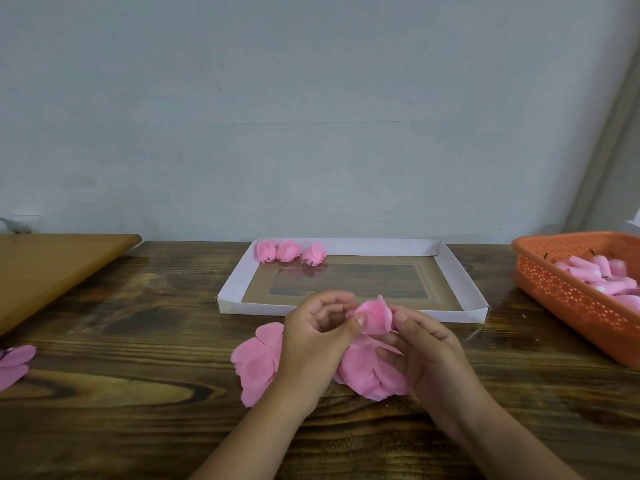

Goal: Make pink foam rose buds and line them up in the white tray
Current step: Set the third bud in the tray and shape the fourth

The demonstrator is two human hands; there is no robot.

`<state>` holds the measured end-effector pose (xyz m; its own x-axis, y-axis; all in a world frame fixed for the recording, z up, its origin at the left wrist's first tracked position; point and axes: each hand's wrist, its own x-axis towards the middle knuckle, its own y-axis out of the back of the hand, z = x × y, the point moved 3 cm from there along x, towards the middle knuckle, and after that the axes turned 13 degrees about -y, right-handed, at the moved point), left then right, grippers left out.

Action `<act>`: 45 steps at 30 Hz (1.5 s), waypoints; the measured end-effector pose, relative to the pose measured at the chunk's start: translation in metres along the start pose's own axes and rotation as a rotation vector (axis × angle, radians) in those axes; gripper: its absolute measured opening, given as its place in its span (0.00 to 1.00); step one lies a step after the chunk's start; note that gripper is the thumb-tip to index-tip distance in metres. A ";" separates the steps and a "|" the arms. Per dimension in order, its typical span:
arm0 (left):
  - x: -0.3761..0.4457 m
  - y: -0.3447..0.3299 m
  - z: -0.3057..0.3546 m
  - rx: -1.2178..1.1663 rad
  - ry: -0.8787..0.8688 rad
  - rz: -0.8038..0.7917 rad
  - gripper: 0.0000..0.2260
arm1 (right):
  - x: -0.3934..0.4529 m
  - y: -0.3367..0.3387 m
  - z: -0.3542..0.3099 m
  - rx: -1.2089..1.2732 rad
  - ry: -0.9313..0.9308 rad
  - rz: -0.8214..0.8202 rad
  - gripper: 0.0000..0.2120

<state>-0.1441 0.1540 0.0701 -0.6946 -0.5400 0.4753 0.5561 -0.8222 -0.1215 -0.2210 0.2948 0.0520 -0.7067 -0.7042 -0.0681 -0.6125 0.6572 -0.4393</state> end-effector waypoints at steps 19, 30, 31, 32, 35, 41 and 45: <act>-0.004 -0.004 0.004 -0.071 0.005 -0.089 0.12 | 0.003 0.004 -0.004 0.155 0.007 0.017 0.23; 0.003 0.003 0.005 -0.127 0.188 -0.239 0.06 | 0.001 0.001 -0.006 -0.057 0.026 -0.027 0.33; 0.003 0.004 0.004 -0.141 0.202 -0.239 0.07 | 0.000 0.002 -0.005 -0.070 0.030 -0.027 0.32; 0.003 0.004 0.003 -0.151 0.214 -0.238 0.08 | 0.000 0.002 -0.005 -0.082 0.034 -0.027 0.31; 0.004 0.006 0.001 -0.129 0.210 -0.263 0.08 | 0.000 0.003 -0.005 -0.100 0.044 -0.030 0.29; 0.004 0.005 0.000 -0.072 0.176 -0.319 0.14 | 0.002 0.003 -0.004 -0.098 0.042 -0.041 0.29; 0.003 0.005 -0.001 -0.027 0.156 -0.334 0.12 | 0.000 0.003 -0.005 -0.140 0.041 -0.018 0.29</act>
<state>-0.1443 0.1482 0.0705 -0.8983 -0.2600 0.3543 0.2757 -0.9612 -0.0062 -0.2244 0.2981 0.0548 -0.7072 -0.7067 -0.0236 -0.6668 0.6776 -0.3102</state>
